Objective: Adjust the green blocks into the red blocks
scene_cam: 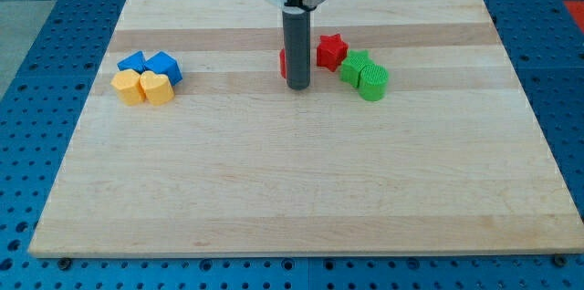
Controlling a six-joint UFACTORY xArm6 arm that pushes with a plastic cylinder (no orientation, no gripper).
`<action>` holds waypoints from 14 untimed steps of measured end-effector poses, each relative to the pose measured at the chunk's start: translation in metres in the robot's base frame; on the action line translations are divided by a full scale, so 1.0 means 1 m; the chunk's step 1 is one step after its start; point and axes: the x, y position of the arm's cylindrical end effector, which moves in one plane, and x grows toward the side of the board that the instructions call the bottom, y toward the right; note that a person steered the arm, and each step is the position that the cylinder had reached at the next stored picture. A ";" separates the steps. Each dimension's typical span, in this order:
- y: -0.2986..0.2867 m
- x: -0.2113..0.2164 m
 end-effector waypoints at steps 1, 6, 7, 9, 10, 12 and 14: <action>-0.011 0.026; 0.062 0.006; 0.058 0.027; 0.144 0.064; 0.209 0.038; 0.153 0.006; 0.092 0.006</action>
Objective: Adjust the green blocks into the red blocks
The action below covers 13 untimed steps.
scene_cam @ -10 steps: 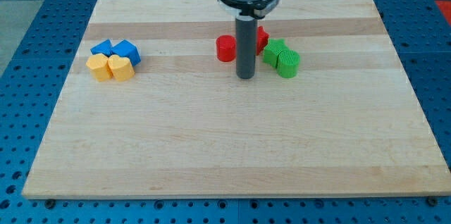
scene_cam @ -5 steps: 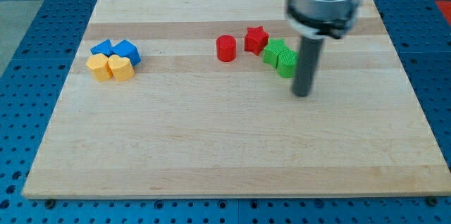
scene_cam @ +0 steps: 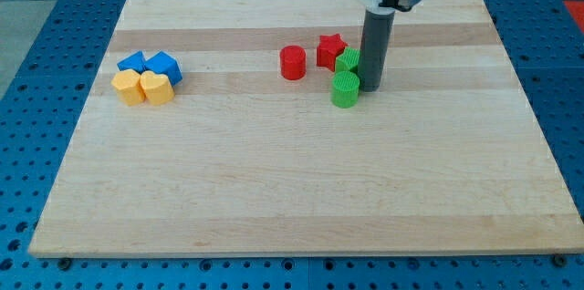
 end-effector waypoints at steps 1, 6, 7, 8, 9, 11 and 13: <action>0.008 0.012; -0.032 0.030; -0.008 0.038; 0.006 0.025; 0.006 0.001; -0.024 -0.009; -0.022 -0.003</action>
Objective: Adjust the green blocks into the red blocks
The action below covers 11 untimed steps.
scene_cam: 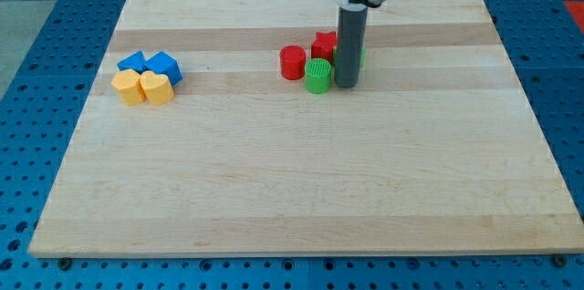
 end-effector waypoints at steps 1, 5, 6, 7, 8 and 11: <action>0.002 0.025; -0.045 -0.001; -0.045 0.004; -0.045 0.019; -0.045 0.028; 0.063 0.025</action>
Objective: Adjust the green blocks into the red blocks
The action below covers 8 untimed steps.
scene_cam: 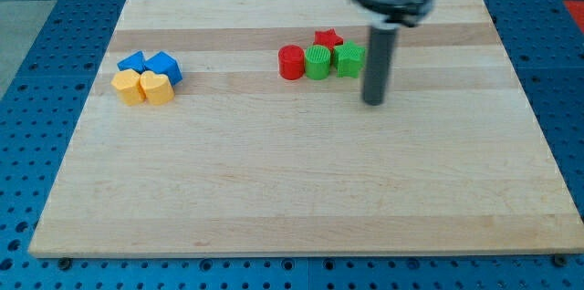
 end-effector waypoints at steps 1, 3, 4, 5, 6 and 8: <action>0.039 -0.040; -0.018 -0.071; -0.050 -0.072; -0.069 -0.072; -0.067 -0.072; -0.050 -0.117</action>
